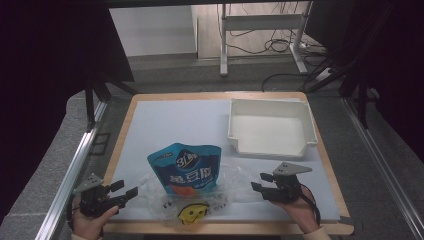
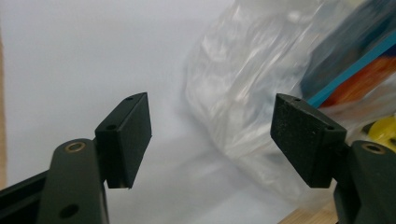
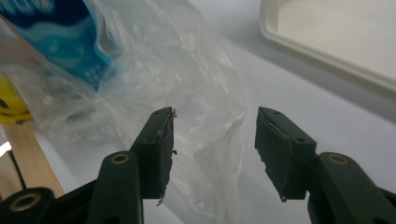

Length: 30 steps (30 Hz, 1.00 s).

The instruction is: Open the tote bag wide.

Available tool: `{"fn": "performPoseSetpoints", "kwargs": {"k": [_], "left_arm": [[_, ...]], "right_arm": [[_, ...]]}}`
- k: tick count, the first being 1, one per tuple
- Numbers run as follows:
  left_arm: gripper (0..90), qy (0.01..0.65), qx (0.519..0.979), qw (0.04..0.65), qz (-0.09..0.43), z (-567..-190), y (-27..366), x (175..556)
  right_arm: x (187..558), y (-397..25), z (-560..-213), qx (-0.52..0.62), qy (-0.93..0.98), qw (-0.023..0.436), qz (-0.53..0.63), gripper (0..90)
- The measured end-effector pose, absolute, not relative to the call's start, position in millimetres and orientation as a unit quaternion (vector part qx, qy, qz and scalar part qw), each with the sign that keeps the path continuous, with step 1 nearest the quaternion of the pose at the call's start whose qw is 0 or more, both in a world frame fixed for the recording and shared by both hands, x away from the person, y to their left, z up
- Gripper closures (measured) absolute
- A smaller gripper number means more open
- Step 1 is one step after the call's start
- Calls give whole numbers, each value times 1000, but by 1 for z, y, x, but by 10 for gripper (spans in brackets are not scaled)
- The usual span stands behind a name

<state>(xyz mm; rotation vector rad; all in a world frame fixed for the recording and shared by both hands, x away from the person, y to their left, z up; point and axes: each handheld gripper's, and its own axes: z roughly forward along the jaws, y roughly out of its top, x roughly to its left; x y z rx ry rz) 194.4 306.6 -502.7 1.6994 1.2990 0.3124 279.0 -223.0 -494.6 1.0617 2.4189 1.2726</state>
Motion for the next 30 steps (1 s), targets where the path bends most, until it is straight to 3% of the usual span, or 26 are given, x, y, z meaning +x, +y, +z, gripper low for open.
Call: {"fn": "performPoseSetpoints", "kwargs": {"k": [3, 5, 8, 10, 16, 30], "left_arm": [[360, 520, 691, 481, 143, -491, 304, 191], [568, 506, 696, 488, 147, -485, 300, 189], [792, 478, 716, 490, 140, -477, 284, 189], [877, 466, 729, 485, 131, -476, 275, 191], [900, 456, 746, 476, 94, -483, 259, 197], [900, 448, 773, 445, 58, -504, 235, 212]], "right_arm": [[280, -225, -486, 357, 812, 112, 448, 451], [280, -226, -481, 356, 808, 113, 456, 479], [283, -223, -474, 344, 809, 105, 465, 647], [285, -220, -473, 340, 810, 100, 467, 732], [290, -208, -471, 330, 815, 98, 466, 876], [305, -174, -470, 314, 829, 95, 453, 887]]}}
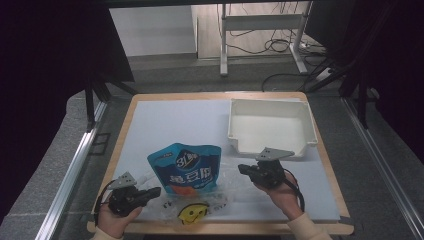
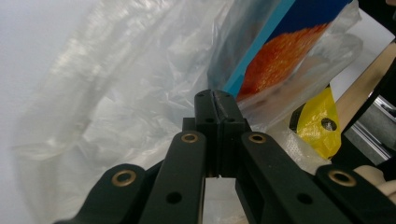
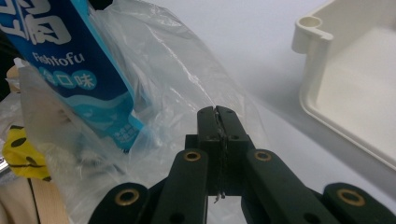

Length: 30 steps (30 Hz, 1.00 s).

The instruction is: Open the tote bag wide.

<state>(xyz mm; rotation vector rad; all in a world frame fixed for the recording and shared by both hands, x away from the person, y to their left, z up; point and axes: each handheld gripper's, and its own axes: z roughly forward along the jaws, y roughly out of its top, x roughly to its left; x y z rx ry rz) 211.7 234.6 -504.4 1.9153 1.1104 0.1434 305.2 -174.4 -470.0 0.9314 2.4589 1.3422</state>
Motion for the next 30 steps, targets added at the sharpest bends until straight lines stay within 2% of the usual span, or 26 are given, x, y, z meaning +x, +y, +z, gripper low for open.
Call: {"fn": "performPoseSetpoints", "kwargs": {"k": [15, 22, 30], "left_arm": [[900, 441, 782, 437, 50, -509, 229, 214], [900, 432, 795, 423, 34, -517, 221, 211], [900, 429, 804, 412, 21, -523, 219, 209]], "right_arm": [[317, -144, -471, 300, 839, 83, 447, 888], [329, -118, -489, 299, 856, 53, 419, 888], [351, -105, -506, 334, 857, 44, 391, 888]]}}
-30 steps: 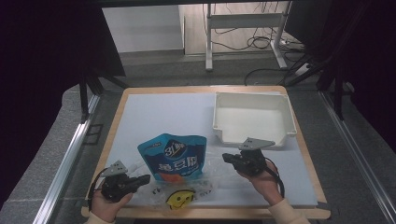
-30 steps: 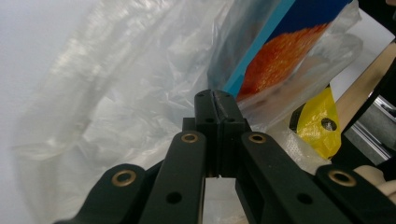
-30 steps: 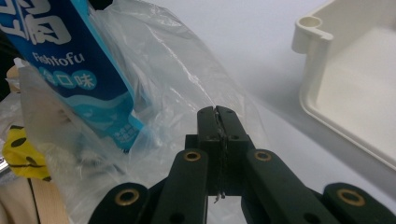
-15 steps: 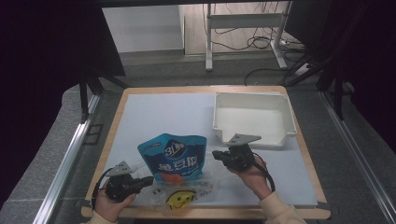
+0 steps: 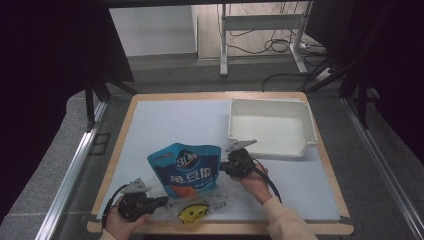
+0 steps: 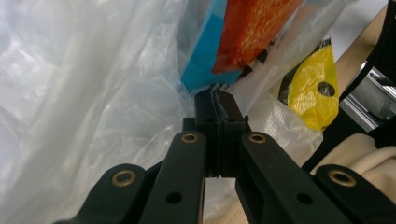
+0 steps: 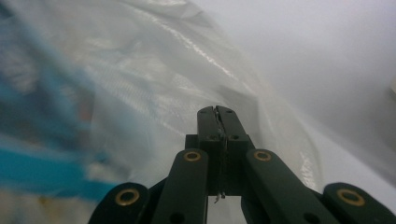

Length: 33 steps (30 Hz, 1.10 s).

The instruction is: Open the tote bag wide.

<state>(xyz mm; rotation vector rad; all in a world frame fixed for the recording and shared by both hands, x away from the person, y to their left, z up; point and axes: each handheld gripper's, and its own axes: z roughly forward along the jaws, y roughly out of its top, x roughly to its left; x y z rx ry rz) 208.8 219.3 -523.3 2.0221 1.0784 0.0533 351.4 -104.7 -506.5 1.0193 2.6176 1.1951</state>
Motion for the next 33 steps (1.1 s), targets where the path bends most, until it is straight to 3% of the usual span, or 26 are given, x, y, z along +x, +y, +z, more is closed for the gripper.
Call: {"fn": "performPoseSetpoints", "kwargs": {"k": [12, 21, 33], "left_arm": [[900, 418, 816, 398, -6, -531, 217, 201], [900, 418, 821, 390, -19, -535, 219, 198], [900, 423, 772, 473, 43, -498, 241, 190]], "right_arm": [[371, -99, -516, 375, 846, 83, 371, 889], [380, -92, -520, 379, 849, 79, 359, 889], [330, -128, -471, 350, 821, 92, 441, 890]]}}
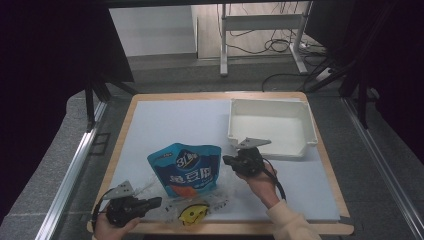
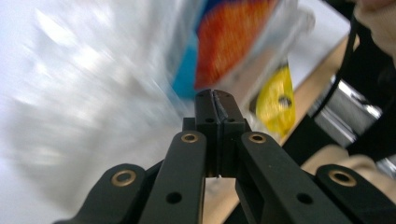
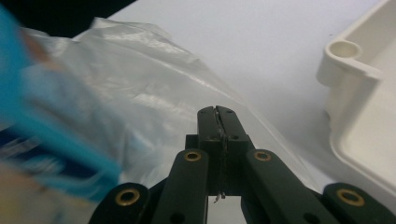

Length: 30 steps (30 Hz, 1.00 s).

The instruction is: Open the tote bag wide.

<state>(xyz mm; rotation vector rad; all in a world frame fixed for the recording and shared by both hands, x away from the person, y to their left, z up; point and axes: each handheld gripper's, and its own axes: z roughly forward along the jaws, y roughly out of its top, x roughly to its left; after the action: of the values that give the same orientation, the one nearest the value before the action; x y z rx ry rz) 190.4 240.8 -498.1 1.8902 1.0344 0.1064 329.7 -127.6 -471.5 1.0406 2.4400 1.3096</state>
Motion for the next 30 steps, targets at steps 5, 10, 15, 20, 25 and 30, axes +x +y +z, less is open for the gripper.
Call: {"fn": "performPoseSetpoints", "kwargs": {"k": [5, 10, 15, 20, 25, 30], "left_arm": [[900, 434, 764, 472, 67, -490, 244, 202], [900, 446, 765, 459, 78, -493, 242, 214], [900, 453, 764, 455, 70, -495, 237, 231], [900, 455, 766, 448, 70, -496, 229, 243], [900, 465, 772, 429, 57, -507, 230, 261], [900, 468, 772, 426, 52, -513, 232, 269]], "right_arm": [[307, -142, -467, 342, 823, 87, 445, 890], [290, -146, -469, 333, 828, 80, 444, 890], [269, -136, -481, 307, 846, 56, 432, 889], [266, -127, -488, 293, 855, 49, 425, 889], [270, -116, -500, 287, 865, 43, 409, 889], [269, -112, -510, 282, 872, 31, 399, 890]]}}
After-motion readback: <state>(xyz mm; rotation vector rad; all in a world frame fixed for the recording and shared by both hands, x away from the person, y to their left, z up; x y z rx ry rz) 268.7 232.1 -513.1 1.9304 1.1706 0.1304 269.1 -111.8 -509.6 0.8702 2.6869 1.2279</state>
